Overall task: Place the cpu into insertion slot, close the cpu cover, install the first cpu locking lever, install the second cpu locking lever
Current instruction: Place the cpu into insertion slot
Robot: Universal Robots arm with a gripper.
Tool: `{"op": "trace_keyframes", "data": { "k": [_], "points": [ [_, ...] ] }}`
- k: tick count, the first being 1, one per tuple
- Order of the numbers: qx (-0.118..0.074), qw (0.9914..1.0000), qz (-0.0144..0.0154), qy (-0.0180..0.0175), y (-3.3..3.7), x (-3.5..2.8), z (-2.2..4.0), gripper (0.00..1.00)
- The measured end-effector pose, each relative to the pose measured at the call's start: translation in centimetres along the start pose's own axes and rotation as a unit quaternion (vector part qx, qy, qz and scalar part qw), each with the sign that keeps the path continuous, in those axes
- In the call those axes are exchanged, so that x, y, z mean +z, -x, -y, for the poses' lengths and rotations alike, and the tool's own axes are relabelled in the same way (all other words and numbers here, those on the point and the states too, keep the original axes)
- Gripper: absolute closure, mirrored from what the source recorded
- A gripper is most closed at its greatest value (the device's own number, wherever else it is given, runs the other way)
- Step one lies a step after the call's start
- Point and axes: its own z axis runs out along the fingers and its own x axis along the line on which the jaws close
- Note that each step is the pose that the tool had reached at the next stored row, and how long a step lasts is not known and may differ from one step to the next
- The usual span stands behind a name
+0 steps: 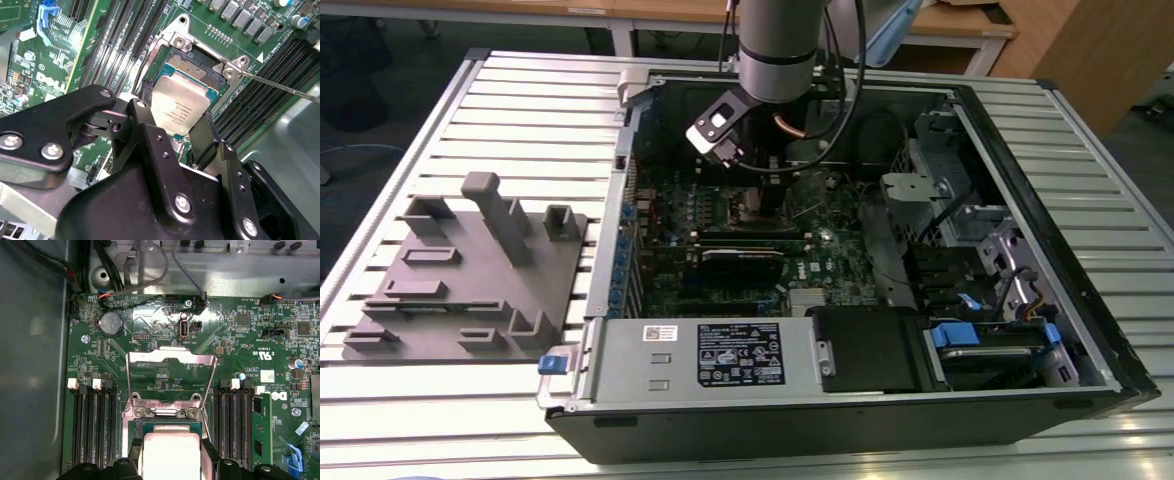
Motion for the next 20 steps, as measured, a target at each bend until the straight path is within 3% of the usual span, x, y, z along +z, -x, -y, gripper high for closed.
{"op": "trace_keyframes", "data": {
  "k": [20],
  "points": [
    [0.000, 1.00000, 0.0000, 0.0000, 0.00, 0.27, 0.01, 0.46]
  ]
}}
